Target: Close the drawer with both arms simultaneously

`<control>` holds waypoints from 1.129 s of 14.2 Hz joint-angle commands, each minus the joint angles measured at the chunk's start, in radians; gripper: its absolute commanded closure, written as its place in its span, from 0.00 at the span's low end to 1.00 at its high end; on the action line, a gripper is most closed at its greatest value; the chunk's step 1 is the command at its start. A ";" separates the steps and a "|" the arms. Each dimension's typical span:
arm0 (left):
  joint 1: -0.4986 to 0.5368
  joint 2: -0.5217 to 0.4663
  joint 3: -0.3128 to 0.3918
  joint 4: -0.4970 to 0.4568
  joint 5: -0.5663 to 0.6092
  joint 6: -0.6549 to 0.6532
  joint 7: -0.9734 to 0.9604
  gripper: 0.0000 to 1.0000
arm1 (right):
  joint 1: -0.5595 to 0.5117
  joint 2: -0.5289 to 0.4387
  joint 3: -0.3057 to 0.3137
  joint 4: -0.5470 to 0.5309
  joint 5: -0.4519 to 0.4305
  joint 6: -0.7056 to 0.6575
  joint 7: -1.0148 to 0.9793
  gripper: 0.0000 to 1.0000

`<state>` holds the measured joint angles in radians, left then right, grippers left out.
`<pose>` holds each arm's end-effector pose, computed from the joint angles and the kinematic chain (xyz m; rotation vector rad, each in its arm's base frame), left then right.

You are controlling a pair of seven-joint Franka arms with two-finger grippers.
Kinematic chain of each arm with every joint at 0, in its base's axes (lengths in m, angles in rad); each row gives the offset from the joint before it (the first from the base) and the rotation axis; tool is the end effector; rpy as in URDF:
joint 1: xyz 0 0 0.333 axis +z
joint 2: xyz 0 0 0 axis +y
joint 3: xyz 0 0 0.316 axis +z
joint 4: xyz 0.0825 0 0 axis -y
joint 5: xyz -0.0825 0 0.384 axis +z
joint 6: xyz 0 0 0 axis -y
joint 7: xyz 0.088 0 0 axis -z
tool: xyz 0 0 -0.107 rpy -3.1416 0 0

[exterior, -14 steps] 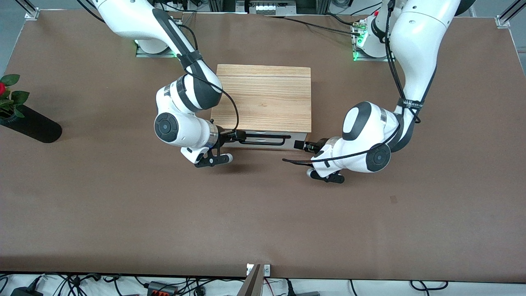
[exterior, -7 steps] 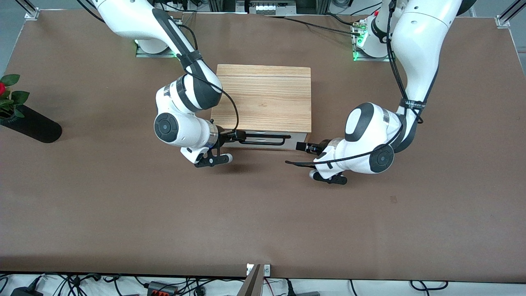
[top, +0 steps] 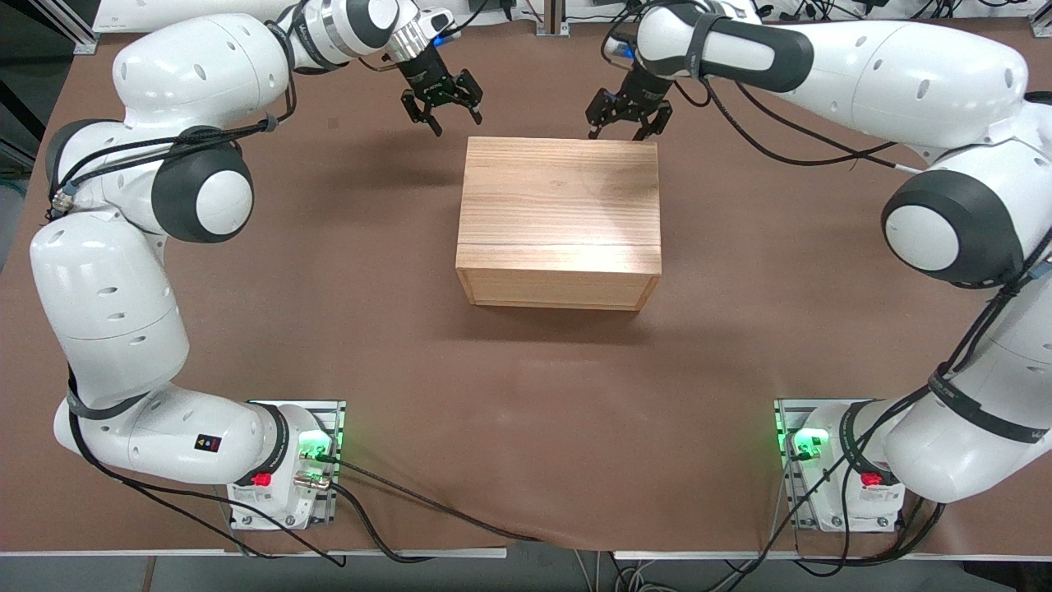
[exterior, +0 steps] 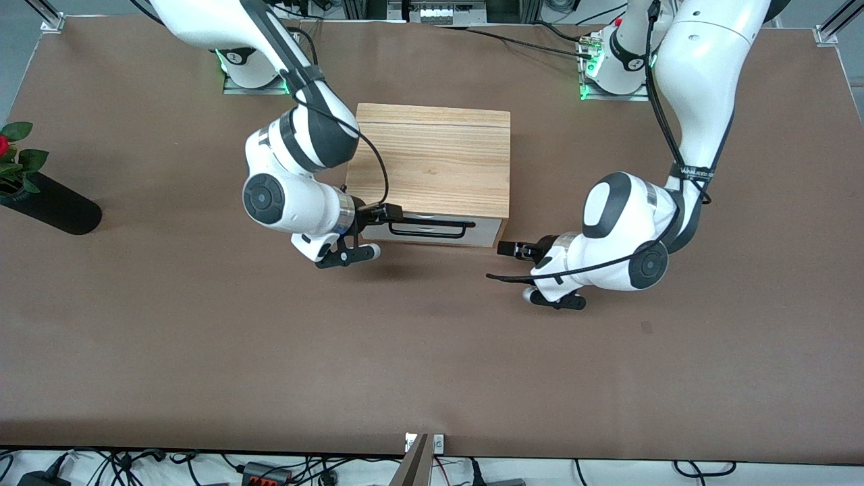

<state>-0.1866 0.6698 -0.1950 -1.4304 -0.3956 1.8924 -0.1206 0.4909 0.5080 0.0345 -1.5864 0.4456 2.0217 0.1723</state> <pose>0.6501 -0.2648 0.2991 2.6868 -0.0882 -0.4270 0.5795 0.3613 0.3408 -2.7597 -0.1901 0.2916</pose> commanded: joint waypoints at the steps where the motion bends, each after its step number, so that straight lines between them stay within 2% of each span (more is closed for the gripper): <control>1: 0.009 -0.026 -0.009 -0.002 0.020 -0.012 0.001 0.00 | 0.005 -0.068 0.004 -0.023 0.012 -0.026 0.003 0.00; 4: 0.001 -0.026 -0.011 -0.004 0.018 -0.012 0.002 0.00 | -0.006 -0.124 -0.008 -0.024 -0.001 -0.027 0.006 0.00; 6: 0.000 -0.024 -0.011 -0.004 0.018 -0.012 0.002 0.00 | -0.025 -0.144 -0.039 -0.021 -0.030 -0.044 0.010 0.00; 10: 0.004 -0.026 -0.009 -0.002 0.021 -0.007 0.002 0.00 | -0.031 -0.155 -0.117 0.094 -0.198 -0.245 0.009 0.00; 14: 0.010 -0.076 0.005 0.027 0.024 -0.022 -0.004 0.00 | -0.029 -0.189 -0.146 0.140 -0.423 -0.388 0.003 0.00; 16: 0.032 -0.099 0.008 0.041 0.035 -0.100 -0.007 0.00 | -0.044 -0.216 -0.151 0.140 -0.497 -0.411 -0.007 0.00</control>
<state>-0.1745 0.6098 -0.1914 -1.4005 -0.3933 1.8637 -0.1216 0.4575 0.3245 -0.1138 -1.4523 0.0133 1.6497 0.1723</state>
